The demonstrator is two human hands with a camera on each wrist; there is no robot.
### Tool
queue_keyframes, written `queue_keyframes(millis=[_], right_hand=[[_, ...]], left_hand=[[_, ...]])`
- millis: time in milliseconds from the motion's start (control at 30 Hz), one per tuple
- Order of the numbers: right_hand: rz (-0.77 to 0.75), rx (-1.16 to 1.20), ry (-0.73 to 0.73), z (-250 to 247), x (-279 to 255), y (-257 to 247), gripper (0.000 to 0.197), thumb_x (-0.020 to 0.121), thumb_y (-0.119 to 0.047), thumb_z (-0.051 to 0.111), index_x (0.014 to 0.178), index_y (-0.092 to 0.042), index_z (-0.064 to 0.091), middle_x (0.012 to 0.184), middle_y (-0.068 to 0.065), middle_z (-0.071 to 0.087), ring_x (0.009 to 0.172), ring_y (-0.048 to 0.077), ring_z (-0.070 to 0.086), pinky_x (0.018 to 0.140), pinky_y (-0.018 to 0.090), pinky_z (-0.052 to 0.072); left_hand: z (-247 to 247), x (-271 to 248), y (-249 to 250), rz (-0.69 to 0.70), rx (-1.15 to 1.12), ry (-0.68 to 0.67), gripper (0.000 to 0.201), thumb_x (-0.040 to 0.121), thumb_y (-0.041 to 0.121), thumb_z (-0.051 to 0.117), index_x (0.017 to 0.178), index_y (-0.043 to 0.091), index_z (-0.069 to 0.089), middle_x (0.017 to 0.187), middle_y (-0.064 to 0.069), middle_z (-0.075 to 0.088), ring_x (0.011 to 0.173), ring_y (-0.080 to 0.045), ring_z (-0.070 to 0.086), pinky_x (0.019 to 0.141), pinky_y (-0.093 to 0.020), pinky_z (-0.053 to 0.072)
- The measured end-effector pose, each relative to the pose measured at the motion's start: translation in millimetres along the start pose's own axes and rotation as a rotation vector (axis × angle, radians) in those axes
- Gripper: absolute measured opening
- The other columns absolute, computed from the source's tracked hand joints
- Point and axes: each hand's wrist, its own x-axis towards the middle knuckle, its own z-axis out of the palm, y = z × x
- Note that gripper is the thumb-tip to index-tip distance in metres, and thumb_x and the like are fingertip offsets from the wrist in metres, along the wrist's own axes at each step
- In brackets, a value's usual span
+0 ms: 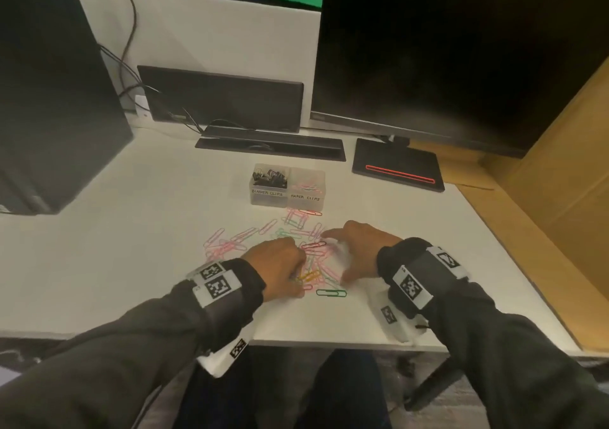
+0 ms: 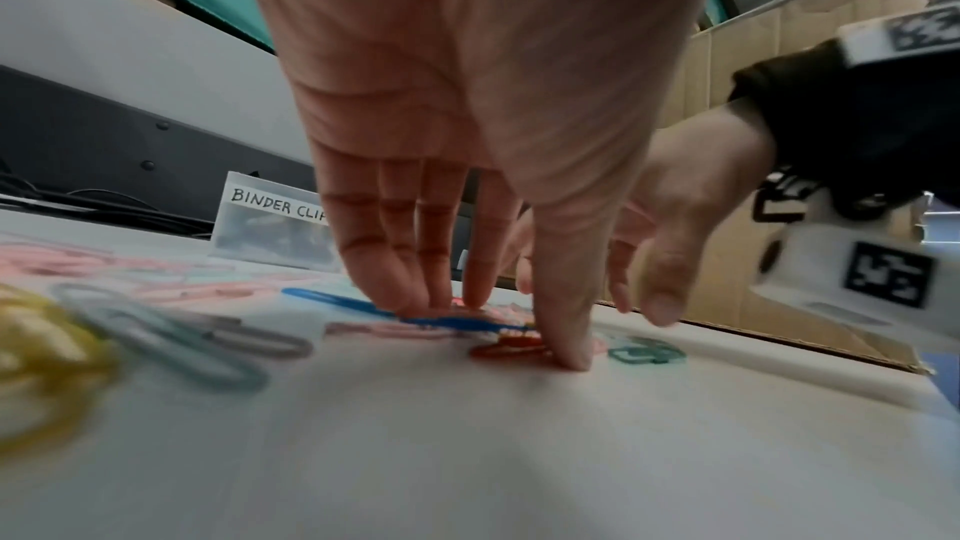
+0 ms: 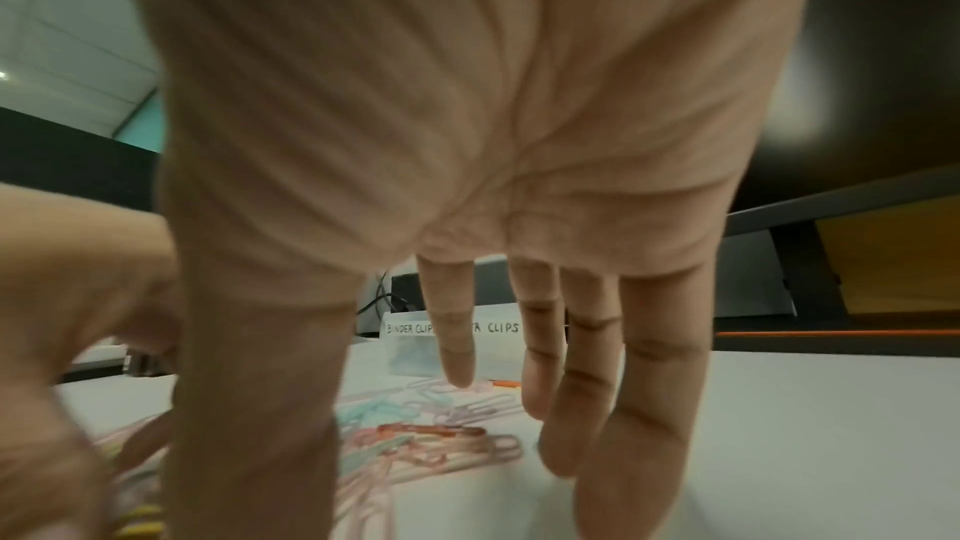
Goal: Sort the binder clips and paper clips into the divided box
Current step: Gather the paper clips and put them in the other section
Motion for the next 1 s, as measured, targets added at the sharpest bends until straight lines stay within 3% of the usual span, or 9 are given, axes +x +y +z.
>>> queue_keyframes(millis=[100, 167, 233, 367, 500, 600, 700, 833, 1000], right_hand=[[-0.030, -0.009, -0.045, 6, -7, -2, 0.089, 0.072, -0.031, 0.081, 0.146, -0.025, 0.033, 0.140, 0.004, 0.041, 0.128, 0.023, 0.043, 0.098, 0.026, 0.040], [-0.070, -0.026, -0.007, 9, -2, -10, 0.064, 0.075, -0.027, 0.078, 0.130, -0.013, 0.050, 0.121, 0.006, 0.051, 0.108, 0.019, 0.051, 0.078, 0.012, 0.042], [-0.074, -0.032, 0.082, 10, 5, -20, 0.040, 0.077, -0.020, 0.074, 0.114, -0.009, 0.061, 0.109, 0.007, 0.058, 0.100, 0.023, 0.057, 0.070, 0.021, 0.040], [-0.079, 0.006, 0.168, 8, 17, -21, 0.042, 0.079, -0.013, 0.068, 0.121, -0.015, 0.062, 0.116, 0.009, 0.060, 0.106, 0.026, 0.059, 0.078, 0.026, 0.043], [-0.063, -0.006, 0.164, 2, 17, -8, 0.074, 0.073, -0.032, 0.076, 0.139, -0.023, 0.045, 0.128, 0.006, 0.047, 0.118, 0.025, 0.050, 0.094, 0.031, 0.043], [-0.003, -0.050, 0.109, 3, 20, -7, 0.078, 0.070, -0.046, 0.074, 0.138, -0.022, 0.043, 0.130, 0.006, 0.045, 0.118, 0.026, 0.050, 0.097, 0.037, 0.046], [-0.022, -0.079, 0.092, 5, 27, -17, 0.059, 0.073, -0.042, 0.072, 0.125, -0.019, 0.055, 0.121, 0.006, 0.053, 0.109, 0.026, 0.056, 0.089, 0.034, 0.049], [-0.097, -0.047, 0.151, 5, 34, -25, 0.029, 0.082, -0.016, 0.063, 0.111, -0.016, 0.068, 0.109, 0.009, 0.065, 0.101, 0.028, 0.062, 0.081, 0.030, 0.047], [-0.116, 0.016, 0.201, 0, 26, -13, 0.053, 0.079, -0.031, 0.070, 0.127, -0.016, 0.057, 0.127, 0.006, 0.053, 0.118, 0.026, 0.051, 0.096, 0.032, 0.042]], left_hand=[[-3, 11, 2, 0.015, -0.017, 0.021, 0.020, 0.078, 0.029, 0.069, 0.087, 0.012, 0.064, 0.091, -0.002, 0.060, 0.083, -0.024, 0.057, 0.068, -0.030, 0.043], [-7, 19, 5, 0.007, -0.019, 0.021, 0.019, 0.078, 0.026, 0.070, 0.091, 0.011, 0.067, 0.091, -0.004, 0.065, 0.085, -0.026, 0.061, 0.069, -0.030, 0.044], [-13, 25, 6, 0.003, -0.001, 0.027, 0.023, 0.079, 0.022, 0.068, 0.100, 0.012, 0.068, 0.101, -0.007, 0.068, 0.096, -0.029, 0.063, 0.079, -0.032, 0.049], [-18, 28, 2, -0.028, 0.024, 0.070, 0.042, 0.080, 0.025, 0.067, 0.120, 0.016, 0.059, 0.120, -0.008, 0.057, 0.113, -0.029, 0.056, 0.092, -0.036, 0.048], [-15, 28, -4, -0.084, 0.033, 0.095, 0.059, 0.073, 0.048, 0.070, 0.120, 0.016, 0.053, 0.119, -0.006, 0.048, 0.108, -0.028, 0.056, 0.085, -0.038, 0.049], [-13, 30, -2, -0.146, 0.028, 0.052, 0.064, 0.071, 0.054, 0.069, 0.117, 0.013, 0.053, 0.118, -0.008, 0.050, 0.108, -0.029, 0.055, 0.082, -0.034, 0.044], [-14, 34, 3, -0.140, 0.033, 0.035, 0.052, 0.074, 0.048, 0.070, 0.106, 0.009, 0.061, 0.115, -0.011, 0.055, 0.106, -0.031, 0.056, 0.080, -0.033, 0.043], [-20, 39, 1, -0.142, -0.035, 0.062, 0.028, 0.074, 0.025, 0.073, 0.095, 0.006, 0.069, 0.104, -0.011, 0.066, 0.097, -0.030, 0.064, 0.071, -0.028, 0.044], [-22, 36, -13, -0.123, -0.072, 0.132, 0.056, 0.076, 0.015, 0.073, 0.129, 0.016, 0.056, 0.129, -0.007, 0.055, 0.119, -0.027, 0.053, 0.093, -0.029, 0.044]])
